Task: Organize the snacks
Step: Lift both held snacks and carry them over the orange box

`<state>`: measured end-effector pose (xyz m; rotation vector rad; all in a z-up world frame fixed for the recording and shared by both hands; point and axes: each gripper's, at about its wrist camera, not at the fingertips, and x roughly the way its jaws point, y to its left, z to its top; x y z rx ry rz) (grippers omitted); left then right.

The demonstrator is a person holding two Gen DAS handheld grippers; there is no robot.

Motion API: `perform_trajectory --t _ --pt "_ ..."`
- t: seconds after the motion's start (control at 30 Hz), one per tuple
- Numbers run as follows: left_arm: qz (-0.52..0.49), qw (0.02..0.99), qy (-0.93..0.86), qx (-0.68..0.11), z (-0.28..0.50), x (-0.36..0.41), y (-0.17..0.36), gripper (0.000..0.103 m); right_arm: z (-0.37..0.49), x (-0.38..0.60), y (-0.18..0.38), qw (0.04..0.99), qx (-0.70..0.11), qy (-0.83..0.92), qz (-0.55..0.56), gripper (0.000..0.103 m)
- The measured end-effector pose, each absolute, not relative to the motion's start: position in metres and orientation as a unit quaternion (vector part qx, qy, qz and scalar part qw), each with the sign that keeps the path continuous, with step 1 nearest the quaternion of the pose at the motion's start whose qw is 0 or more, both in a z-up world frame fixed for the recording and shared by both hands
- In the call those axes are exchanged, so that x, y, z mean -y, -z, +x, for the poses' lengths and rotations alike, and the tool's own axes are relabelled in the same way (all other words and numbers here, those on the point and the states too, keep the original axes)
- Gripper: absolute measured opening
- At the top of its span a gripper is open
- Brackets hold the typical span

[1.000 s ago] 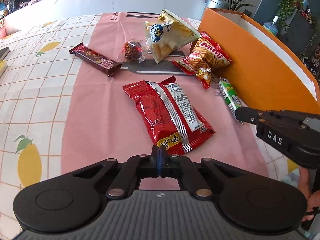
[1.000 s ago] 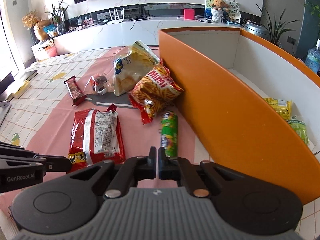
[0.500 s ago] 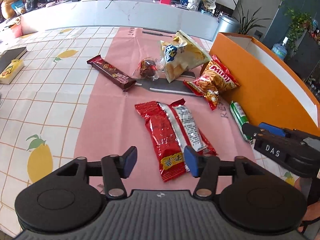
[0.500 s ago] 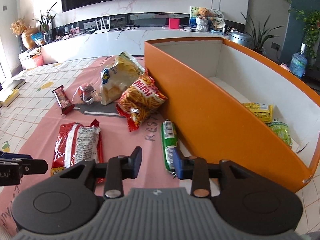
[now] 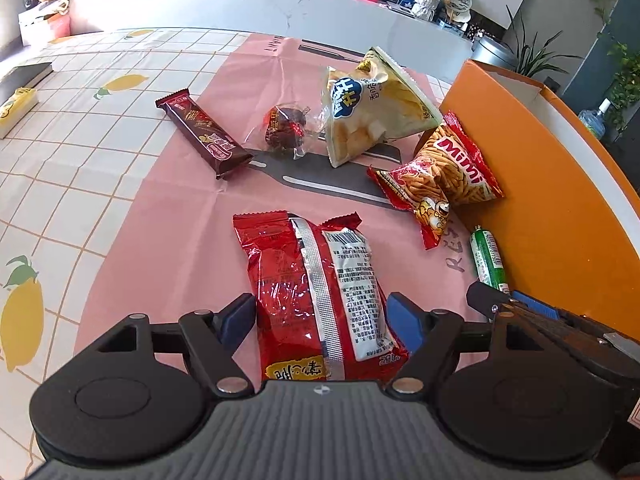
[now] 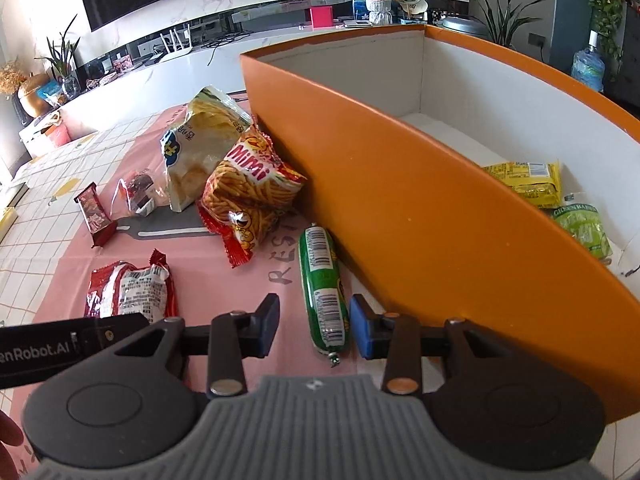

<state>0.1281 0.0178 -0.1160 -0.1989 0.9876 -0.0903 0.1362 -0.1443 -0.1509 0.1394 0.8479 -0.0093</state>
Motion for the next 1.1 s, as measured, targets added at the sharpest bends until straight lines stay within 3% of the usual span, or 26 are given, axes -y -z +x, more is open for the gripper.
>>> perform_trajectory --t 0.13,0.27,0.67,0.93,1.1 --pt "-0.076 0.876 0.034 -0.475 0.132 -0.011 0.119 0.089 0.140 0.146 0.155 0.905 -0.417 0.000 0.082 0.035" --pt "-0.050 0.879 0.031 -0.474 0.134 -0.008 0.120 0.089 0.139 0.145 0.155 0.902 -0.422 -0.013 0.086 0.022" --pt "0.015 0.884 0.009 -0.466 0.122 -0.032 0.117 0.091 0.124 0.120 0.150 0.898 -0.433 -0.071 0.046 0.022" --pt "0.025 0.895 0.016 -0.445 0.122 -0.024 0.120 0.090 0.130 0.123 0.147 0.911 -0.406 -0.054 0.053 0.046" --pt "0.042 0.899 0.019 -0.436 0.123 -0.019 0.125 0.093 0.133 0.127 0.147 0.915 -0.394 -0.053 0.070 0.047"
